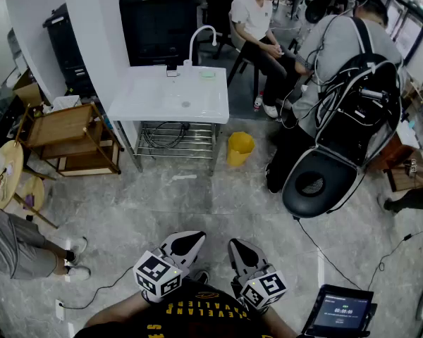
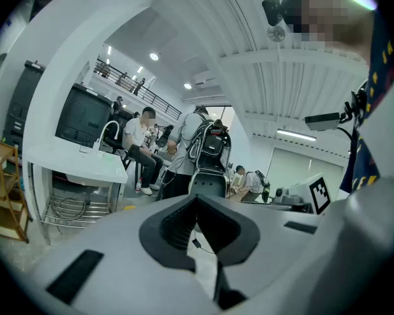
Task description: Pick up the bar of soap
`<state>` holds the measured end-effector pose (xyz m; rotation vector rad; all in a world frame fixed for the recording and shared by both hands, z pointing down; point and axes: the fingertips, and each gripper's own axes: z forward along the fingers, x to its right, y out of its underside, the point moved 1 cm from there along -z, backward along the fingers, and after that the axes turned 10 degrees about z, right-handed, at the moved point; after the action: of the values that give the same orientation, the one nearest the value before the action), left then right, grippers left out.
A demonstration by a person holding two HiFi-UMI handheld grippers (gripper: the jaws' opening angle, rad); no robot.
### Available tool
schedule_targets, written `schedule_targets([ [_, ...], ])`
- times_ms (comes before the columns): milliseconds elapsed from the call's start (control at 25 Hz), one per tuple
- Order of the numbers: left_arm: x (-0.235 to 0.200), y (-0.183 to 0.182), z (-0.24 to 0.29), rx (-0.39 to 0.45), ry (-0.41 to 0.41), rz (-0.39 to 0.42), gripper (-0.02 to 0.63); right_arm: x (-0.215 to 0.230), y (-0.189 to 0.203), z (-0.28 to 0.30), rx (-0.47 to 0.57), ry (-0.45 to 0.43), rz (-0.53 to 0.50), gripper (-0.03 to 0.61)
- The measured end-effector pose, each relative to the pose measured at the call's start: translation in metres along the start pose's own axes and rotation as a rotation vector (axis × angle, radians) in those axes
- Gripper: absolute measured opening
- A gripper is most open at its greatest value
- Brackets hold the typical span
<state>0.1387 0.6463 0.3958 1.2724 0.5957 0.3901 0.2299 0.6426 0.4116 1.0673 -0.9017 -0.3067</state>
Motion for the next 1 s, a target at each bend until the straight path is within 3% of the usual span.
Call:
schedule_targets([
  [600, -0.04, -0.006, 0.011, -0.021, 0.005, -0.014, 0.011, 0.007, -0.012, 0.039, 0.014, 0.018, 0.015, 0.018],
  [1000, -0.147, -0.028, 0.052, 0.017, 0.046, -0.013, 0.011, 0.045, -0.042, 0.14, 0.088, 0.097, 0.041, 0.018],
])
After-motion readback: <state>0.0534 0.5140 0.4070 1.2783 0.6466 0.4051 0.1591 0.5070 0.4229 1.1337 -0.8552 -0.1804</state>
